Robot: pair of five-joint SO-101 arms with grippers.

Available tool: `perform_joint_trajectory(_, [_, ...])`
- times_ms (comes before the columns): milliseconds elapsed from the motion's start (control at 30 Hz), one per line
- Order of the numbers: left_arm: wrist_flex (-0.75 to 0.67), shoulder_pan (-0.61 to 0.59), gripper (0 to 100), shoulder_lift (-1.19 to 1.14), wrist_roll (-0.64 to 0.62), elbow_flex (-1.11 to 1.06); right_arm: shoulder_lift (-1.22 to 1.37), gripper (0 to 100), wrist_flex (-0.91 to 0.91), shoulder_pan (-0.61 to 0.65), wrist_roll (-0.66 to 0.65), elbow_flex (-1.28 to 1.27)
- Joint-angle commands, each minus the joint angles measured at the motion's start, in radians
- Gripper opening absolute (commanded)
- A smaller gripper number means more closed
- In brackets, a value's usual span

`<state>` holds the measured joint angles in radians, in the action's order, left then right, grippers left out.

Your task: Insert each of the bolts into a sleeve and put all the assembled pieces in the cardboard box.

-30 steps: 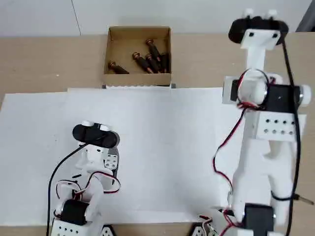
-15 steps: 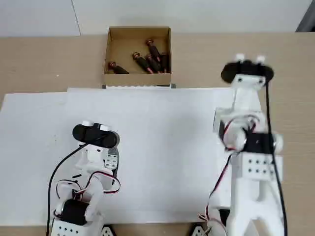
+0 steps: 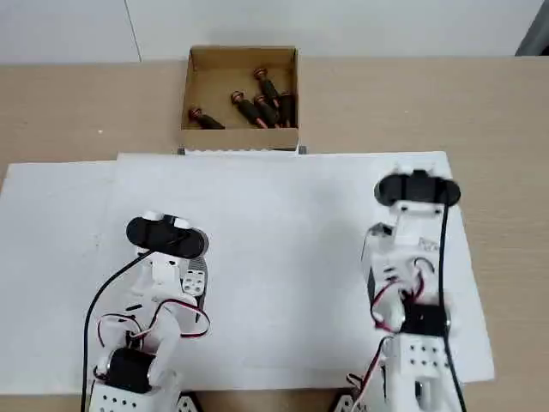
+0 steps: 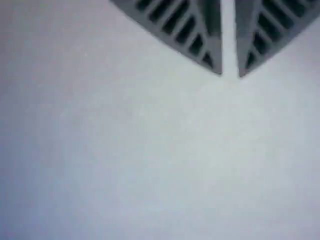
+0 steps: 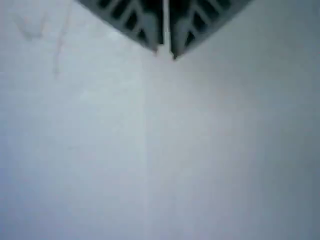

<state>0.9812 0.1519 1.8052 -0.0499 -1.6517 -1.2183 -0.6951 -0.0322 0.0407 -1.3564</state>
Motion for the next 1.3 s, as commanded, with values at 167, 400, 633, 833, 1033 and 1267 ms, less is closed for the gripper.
perform_joint_trajectory(167, [0.005, -0.005, 0, 0.008, 0.0, 0.004, -0.351, 0.3, 0.039, -0.01, 0.003, -0.221])
perform_joint_trajectory(400, [0.005, -0.005, 0, 0.008, 0.0, 0.004, -0.602, 0.3, -0.012, -0.004, 0.003, -0.322])
perform_joint_trajectory(633, [0.005, -0.005, 0, 0.008, 0.0, 0.004, -0.588, 0.3, -0.062, -0.059, 0.009, -0.327])
perform_joint_trajectory(833, [0.005, -0.005, 0, 0.008, 0.0, 0.004, -0.587, 0.3, -0.068, -0.067, 0.006, -0.327])
perform_joint_trajectory(1033, [0.005, -0.005, 0, 0.008, 0.0, 0.004, -0.576, 0.4, -0.105, -0.067, 0.005, -0.327])
perform_joint_trajectory(1267, [0.003, -0.005, 0, 0.008, 0.0, 0.004, -0.595, 0.4, -0.234, -0.073, 0.011, -0.325])
